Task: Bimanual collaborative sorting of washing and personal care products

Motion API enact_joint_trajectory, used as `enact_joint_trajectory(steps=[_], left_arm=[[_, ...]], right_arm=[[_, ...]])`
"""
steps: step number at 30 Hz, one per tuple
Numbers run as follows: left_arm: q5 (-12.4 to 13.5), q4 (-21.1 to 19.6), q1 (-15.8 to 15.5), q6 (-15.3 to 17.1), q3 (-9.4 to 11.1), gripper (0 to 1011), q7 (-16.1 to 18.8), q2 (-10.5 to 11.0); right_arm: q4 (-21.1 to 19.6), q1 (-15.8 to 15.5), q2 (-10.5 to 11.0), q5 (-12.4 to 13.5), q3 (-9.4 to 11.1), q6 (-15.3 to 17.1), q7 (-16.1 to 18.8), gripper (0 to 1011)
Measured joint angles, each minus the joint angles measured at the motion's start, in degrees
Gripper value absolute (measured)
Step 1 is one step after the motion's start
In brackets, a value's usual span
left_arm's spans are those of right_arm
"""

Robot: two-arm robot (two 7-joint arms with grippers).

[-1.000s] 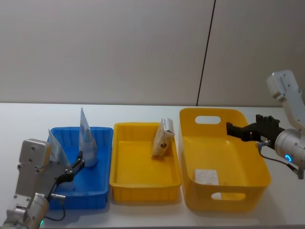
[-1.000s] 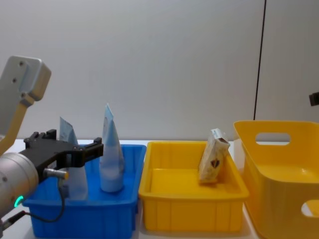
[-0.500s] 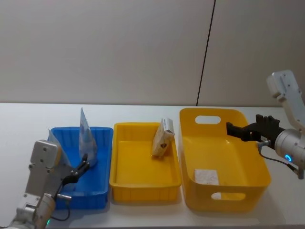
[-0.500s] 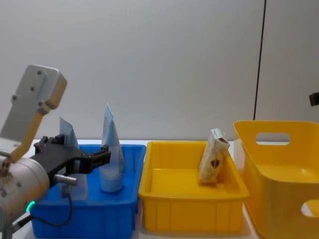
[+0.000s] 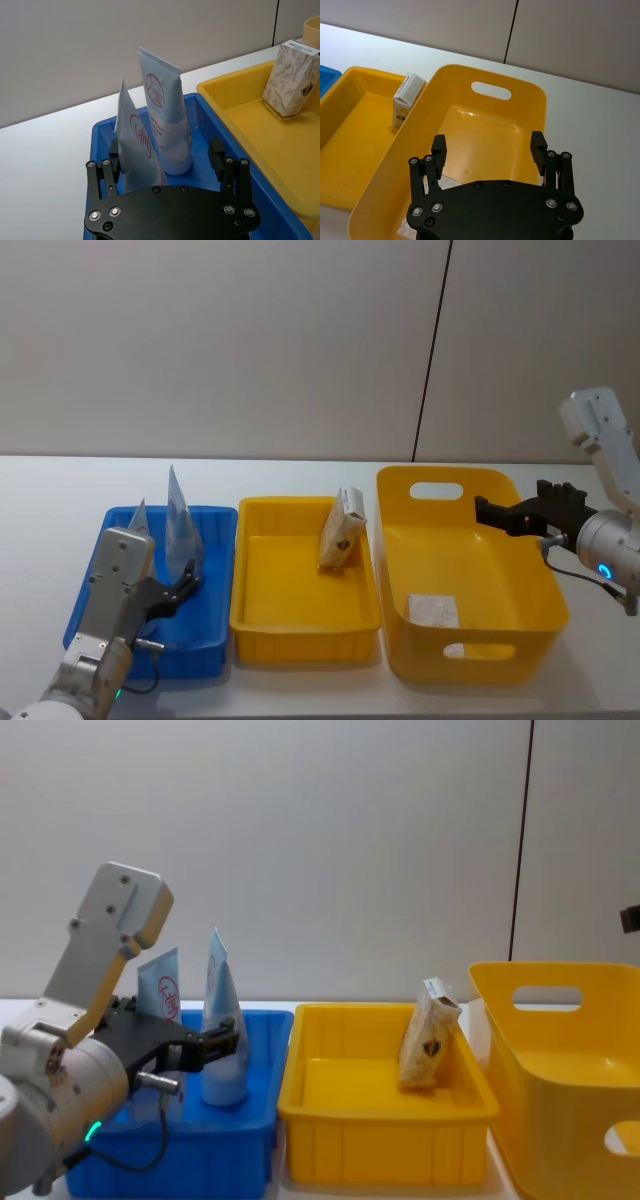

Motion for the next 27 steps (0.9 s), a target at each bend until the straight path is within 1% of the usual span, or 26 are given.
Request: enact_joint_trajectory(steps=[5,8,9,10,13,14,15,18,20,23,27], left_arm=[[0.8,0.9,-0.7,0.0,0.2,1001,0.3,-0.4],[1.2,1.5,-1.1,0.0,0.4,956,0.5,-0.7],[1.3,1.6,-1.1,0.0,0.4,956,0.5,-0.7],[1.3,1.7,-1.2,0.0,0.5,917,0.5,-0.7],[1.6,2.0,-1.4,0.0,0.5,861,0.6,-0.9],[1.7,2.1,-1.5,0.0,0.5,798,0.6,-0.9],[1.7,2.2,-1.5,-0.1,0.6,798,0.7,-0.9],[1.8,2.3,-1.7,-0.1,0.6,707,0.7,-1.0],[1.9,2.5,-1.8,-0.1,0.7,624,0.7,-1.1],[2.0,2.6,-1.9,-0.1,0.7,542,0.8,-1.1],[2.1,2.7,-2.0,-0.1,0.7,396,0.8,-1.2]], right_arm=[[0.0,0.0,0.0,0.0,0.0,0.0,0.0,1004],[0.0,0.0,0.0,0.0,0.0,0.0,0.0,1004],[0.0,0.0,0.0,0.0,0.0,0.0,0.0,1004],[0.0,0.0,0.0,0.0,0.0,0.0,0.0,1004],[0.0,0.0,0.0,0.0,0.0,0.0,0.0,1004],[0.0,0.0,0.0,0.0,0.0,0.0,0.0,1004],[0.0,0.0,0.0,0.0,0.0,0.0,0.0,1004],[0.0,0.0,0.0,0.0,0.0,0.0,0.0,1004],[0.0,0.0,0.0,0.0,0.0,0.0,0.0,1004],[0.0,0.0,0.0,0.0,0.0,0.0,0.0,1004],[0.0,0.0,0.0,0.0,0.0,0.0,0.0,1004]])
